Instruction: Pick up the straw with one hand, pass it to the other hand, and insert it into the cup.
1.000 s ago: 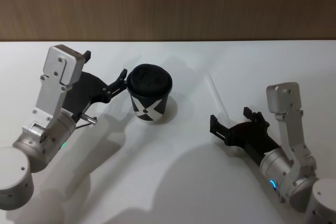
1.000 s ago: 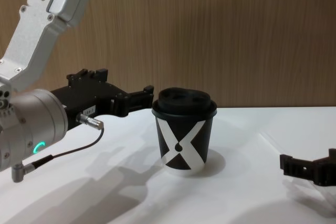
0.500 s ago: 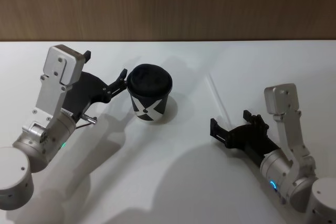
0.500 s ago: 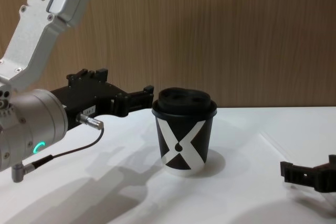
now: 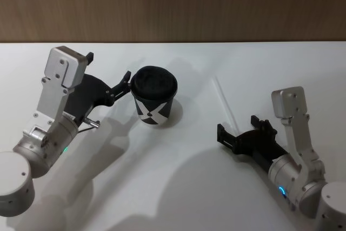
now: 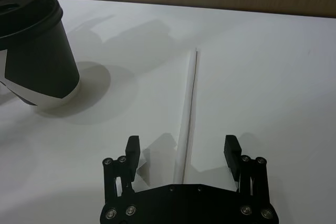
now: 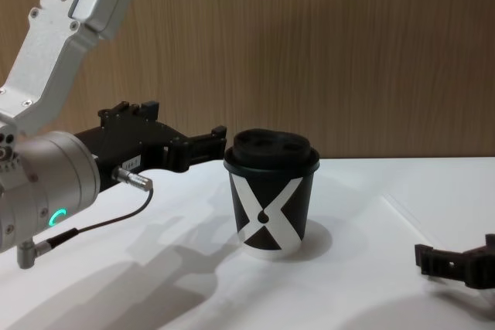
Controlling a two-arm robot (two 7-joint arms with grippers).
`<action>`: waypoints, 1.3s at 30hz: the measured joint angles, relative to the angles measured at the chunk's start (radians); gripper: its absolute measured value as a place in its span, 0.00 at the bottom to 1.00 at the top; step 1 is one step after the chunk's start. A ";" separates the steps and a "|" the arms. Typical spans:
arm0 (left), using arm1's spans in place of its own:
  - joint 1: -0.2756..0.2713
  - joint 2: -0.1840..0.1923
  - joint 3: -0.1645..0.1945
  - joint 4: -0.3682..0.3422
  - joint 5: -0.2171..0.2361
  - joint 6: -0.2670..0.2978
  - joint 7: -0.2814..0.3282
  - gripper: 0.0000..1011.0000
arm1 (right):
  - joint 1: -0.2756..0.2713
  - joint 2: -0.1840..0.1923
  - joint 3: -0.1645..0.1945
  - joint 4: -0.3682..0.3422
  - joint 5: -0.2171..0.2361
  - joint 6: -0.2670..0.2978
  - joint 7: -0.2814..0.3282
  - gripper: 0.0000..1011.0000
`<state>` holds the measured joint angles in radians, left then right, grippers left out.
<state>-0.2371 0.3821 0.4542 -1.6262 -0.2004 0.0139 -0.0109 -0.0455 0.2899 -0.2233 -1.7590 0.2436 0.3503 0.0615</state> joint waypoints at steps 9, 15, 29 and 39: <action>0.000 0.000 0.000 0.000 0.000 0.000 0.000 0.99 | 0.000 -0.001 0.006 0.003 -0.005 0.008 0.011 0.83; 0.000 0.000 0.000 0.000 0.000 0.000 0.000 0.99 | -0.002 -0.001 0.010 0.004 -0.006 0.008 0.019 0.67; 0.000 0.000 0.000 0.000 0.000 0.000 0.000 0.99 | -0.011 -0.003 0.014 0.007 -0.005 0.006 0.049 0.21; 0.000 0.000 0.000 0.000 0.000 0.000 0.000 0.99 | -0.016 -0.010 0.017 0.009 -0.003 0.005 0.067 0.02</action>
<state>-0.2371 0.3821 0.4542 -1.6262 -0.2004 0.0139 -0.0109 -0.0611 0.2803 -0.2064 -1.7500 0.2409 0.3554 0.1288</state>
